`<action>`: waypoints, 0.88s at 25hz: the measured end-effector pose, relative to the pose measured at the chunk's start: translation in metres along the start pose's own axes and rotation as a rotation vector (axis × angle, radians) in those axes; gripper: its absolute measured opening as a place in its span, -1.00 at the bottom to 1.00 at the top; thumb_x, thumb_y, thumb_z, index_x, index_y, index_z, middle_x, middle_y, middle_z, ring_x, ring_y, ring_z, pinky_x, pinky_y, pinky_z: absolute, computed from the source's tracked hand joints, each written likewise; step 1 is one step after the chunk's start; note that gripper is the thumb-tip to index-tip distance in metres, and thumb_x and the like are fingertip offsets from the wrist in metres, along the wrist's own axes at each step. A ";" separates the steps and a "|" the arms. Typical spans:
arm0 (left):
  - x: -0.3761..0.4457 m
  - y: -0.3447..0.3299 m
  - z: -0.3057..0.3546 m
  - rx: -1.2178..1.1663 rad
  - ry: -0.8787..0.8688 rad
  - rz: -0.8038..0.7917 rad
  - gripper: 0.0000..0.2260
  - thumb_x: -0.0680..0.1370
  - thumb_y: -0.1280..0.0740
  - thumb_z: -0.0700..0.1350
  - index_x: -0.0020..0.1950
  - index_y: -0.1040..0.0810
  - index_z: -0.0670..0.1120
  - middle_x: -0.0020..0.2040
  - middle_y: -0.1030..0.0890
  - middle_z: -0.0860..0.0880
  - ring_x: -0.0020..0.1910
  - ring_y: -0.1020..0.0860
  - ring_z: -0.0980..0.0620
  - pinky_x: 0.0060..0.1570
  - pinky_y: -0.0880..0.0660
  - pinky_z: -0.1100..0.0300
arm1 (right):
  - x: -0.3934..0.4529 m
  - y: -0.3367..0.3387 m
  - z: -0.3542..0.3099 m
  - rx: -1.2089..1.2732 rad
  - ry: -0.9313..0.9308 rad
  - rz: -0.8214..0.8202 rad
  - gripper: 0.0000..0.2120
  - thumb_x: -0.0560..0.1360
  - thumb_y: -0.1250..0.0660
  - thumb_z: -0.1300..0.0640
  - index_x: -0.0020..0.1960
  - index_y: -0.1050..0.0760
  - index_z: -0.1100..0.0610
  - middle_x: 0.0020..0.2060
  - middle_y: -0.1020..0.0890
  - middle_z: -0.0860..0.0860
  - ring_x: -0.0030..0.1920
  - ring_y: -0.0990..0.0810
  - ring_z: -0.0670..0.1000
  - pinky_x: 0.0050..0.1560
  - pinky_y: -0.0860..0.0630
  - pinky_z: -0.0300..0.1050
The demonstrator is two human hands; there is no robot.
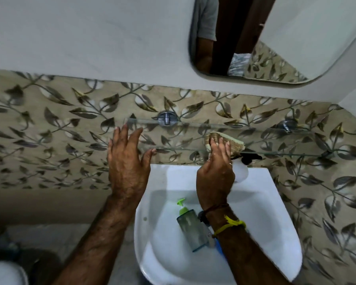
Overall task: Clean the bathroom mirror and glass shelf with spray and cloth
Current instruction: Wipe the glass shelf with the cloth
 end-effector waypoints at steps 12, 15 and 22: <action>0.002 0.031 -0.057 -0.214 0.155 -0.029 -0.54 0.56 -0.30 -0.29 0.44 -0.44 -0.01 0.30 -0.59 0.00 0.30 -0.53 0.01 0.31 -0.50 0.05 | -0.048 -0.046 -0.109 0.227 0.132 -0.089 -0.53 0.46 -0.16 0.36 0.33 -0.54 0.22 0.33 -0.55 0.15 0.41 -0.46 0.13 0.41 -0.24 -0.30; 0.000 0.033 -0.058 -0.284 0.142 -0.113 -0.52 0.55 -0.18 -0.13 0.50 -0.36 0.01 0.33 -0.56 0.01 0.34 -0.50 0.04 0.30 -0.50 -0.01 | -0.059 -0.062 -0.135 0.255 0.145 -0.190 -0.52 0.47 -0.16 0.36 0.35 -0.52 0.21 0.36 -0.54 0.13 0.43 -0.44 0.11 0.42 -0.22 -0.30; -0.007 0.029 -0.073 -0.372 0.131 -0.222 -0.39 0.60 -0.32 -0.10 0.60 -0.14 0.07 0.48 -0.42 -0.01 0.43 -0.42 0.08 0.36 -0.46 0.01 | -0.065 -0.078 -0.169 0.540 0.041 -0.341 -0.60 0.50 -0.25 0.41 0.30 -0.56 0.20 0.27 -0.62 0.06 0.32 -0.55 -0.03 0.39 -0.44 -0.11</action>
Point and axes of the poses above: each hand's wrist, its own x-axis towards the middle knuckle, its own y-axis out of the back of the hand, z = x × y, the point moved 9 cm from there along x, towards the middle knuckle
